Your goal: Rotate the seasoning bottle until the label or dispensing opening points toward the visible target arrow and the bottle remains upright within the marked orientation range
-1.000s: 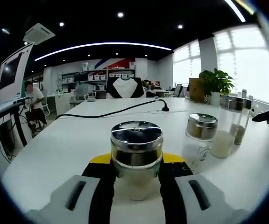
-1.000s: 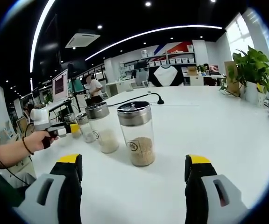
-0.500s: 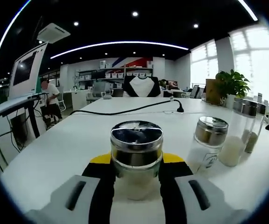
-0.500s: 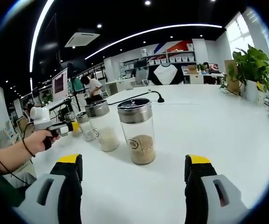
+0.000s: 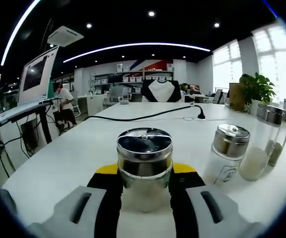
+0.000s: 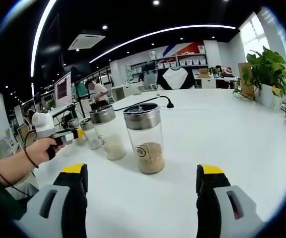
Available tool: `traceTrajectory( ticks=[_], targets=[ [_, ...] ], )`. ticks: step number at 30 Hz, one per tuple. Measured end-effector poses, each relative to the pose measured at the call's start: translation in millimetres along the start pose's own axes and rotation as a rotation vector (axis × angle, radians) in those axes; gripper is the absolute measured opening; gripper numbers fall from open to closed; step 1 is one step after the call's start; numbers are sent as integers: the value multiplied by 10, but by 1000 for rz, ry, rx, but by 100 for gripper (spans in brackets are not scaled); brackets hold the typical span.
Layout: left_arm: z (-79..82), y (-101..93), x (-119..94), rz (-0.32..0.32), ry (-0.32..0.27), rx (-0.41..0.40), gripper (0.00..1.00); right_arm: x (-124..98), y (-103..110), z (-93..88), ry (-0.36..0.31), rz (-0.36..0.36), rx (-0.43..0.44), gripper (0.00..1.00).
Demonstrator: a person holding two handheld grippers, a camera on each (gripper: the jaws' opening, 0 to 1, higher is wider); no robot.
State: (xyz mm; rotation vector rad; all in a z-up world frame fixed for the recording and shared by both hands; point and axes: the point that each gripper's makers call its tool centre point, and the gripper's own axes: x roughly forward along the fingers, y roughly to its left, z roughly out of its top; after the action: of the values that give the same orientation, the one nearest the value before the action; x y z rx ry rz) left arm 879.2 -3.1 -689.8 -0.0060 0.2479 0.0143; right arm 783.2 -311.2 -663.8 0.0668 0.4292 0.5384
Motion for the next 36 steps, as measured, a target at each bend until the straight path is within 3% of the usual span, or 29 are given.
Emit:
traceTrajectory(
  ticks=[9, 15, 20, 25, 28, 31, 36],
  targets=[
    [-5, 5, -12, -7, -4, 9, 38, 0, 3, -1, 3, 0, 0, 92],
    [20, -8, -72, -57, -37, 14, 42, 3, 4, -2, 4, 1, 1, 92],
    [24, -35, -84, -153, -38, -14, 42, 5, 10, -3, 5, 3, 0, 92],
    [32, -28, -89, -255, -32, 18, 43, 6, 8, -12, 7, 2, 1, 92],
    [78, -53, -116, -335, -47, 101, 43, 4, 5, -11, 6, 0, -1, 92],
    [108, -89, -136, -432, -47, 93, 43, 4, -1, -11, 6, -2, 0, 92],
    [98, -22, -127, -475, -40, 124, 44, 4, 3, -7, 6, -2, -3, 92]
  ],
)
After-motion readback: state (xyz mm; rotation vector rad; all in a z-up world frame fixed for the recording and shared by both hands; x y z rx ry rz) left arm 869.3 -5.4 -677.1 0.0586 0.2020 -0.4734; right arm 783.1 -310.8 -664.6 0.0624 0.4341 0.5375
